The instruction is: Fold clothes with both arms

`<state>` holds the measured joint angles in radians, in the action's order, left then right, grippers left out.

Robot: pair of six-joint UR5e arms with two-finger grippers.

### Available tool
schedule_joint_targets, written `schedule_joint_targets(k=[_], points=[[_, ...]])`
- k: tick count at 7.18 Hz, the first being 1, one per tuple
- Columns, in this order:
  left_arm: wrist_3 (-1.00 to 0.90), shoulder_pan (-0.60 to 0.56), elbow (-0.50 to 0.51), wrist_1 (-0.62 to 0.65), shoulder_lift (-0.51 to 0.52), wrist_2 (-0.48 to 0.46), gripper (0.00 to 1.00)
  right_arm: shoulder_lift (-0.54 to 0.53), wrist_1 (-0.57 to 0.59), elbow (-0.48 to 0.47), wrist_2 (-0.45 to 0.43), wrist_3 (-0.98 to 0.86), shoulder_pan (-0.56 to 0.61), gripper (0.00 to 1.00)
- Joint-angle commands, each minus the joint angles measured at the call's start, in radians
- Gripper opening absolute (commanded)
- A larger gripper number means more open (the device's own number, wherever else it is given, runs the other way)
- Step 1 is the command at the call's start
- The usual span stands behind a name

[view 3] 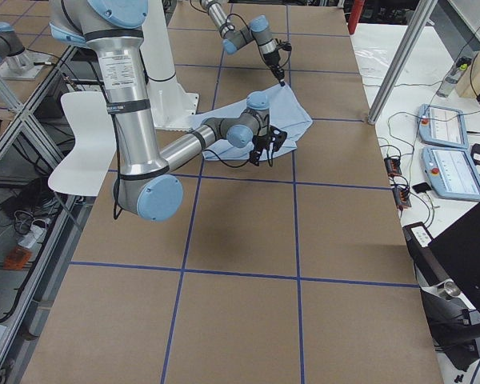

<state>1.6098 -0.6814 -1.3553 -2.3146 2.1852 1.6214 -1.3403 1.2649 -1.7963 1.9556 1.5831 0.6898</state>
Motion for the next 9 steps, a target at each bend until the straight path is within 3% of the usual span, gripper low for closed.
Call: schedule_joint_targets(k=[1, 2, 3, 4, 5, 6, 8, 9], points=[[-0.066, -0.087, 0.349, -0.153, 0.211, 0.003, 0.0, 0.023, 0.001, 0.002, -0.001, 0.006, -0.001, 1.0], [-0.067, -0.092, 0.387, -0.169, 0.24, 0.003, 0.0, 0.065, 0.001, 0.02, -0.001, 0.026, -0.004, 1.0], [-0.067, -0.092, 0.39, -0.169, 0.243, 0.002, 0.19, 0.111, -0.005, 0.053, -0.01, 0.031, -0.012, 1.0], [-0.074, -0.09, 0.39, -0.167, 0.239, 0.003, 0.67, 0.156, -0.042, 0.067, -0.111, 0.034, -0.054, 1.0], [-0.088, -0.092, 0.372, -0.169, 0.225, 0.003, 0.71, 0.191, -0.041, 0.067, -0.25, 0.043, -0.131, 1.0], [-0.09, -0.092, 0.257, -0.169, 0.138, 0.008, 0.72, 0.225, -0.029, 0.083, -0.332, 0.028, -0.197, 1.0], [-0.152, -0.105, 0.075, -0.163, -0.015, 0.121, 0.72, 0.269, -0.018, 0.098, -0.331, -0.082, -0.254, 1.0], [-0.174, -0.109, 0.03, -0.163, -0.059, 0.124, 0.72, 0.3, 0.114, 0.088, -0.327, -0.367, -0.271, 1.0]])
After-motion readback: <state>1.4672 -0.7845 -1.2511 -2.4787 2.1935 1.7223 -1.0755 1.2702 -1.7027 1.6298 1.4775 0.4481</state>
